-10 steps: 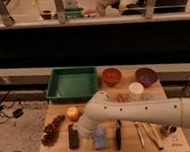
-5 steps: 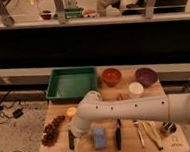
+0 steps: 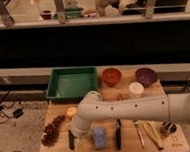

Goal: Place grapes in table surface

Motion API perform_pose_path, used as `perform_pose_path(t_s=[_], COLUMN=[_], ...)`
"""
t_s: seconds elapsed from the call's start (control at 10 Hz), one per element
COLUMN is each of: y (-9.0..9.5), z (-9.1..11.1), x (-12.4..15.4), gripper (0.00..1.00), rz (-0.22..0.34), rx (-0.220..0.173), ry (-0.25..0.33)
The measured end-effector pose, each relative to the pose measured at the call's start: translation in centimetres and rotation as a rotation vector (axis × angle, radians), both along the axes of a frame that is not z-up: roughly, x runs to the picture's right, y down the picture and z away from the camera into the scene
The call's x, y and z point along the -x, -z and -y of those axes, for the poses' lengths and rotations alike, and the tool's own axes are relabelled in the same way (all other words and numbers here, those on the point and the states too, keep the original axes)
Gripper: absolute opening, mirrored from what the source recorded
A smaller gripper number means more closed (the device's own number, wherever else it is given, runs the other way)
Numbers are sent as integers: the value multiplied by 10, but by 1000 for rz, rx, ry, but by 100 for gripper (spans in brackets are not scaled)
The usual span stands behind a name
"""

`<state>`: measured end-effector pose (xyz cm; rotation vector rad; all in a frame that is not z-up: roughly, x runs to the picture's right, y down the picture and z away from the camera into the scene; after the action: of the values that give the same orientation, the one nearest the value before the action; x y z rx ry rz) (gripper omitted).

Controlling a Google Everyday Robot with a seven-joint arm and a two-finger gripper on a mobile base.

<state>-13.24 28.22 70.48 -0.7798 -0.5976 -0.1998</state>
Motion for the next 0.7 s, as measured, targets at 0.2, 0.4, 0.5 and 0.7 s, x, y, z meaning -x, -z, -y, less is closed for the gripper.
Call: perform_pose_path(t_s=[0.2, 0.4, 0.5, 0.7], y=[-6, -11, -13, -14], z=[-12, -13, -10, -3], x=[5, 19, 25, 31], gripper=[80, 80, 80, 80], rz=[-3, 10, 16, 23], rx=[6, 0, -9, -28], ry=[9, 19, 20, 18])
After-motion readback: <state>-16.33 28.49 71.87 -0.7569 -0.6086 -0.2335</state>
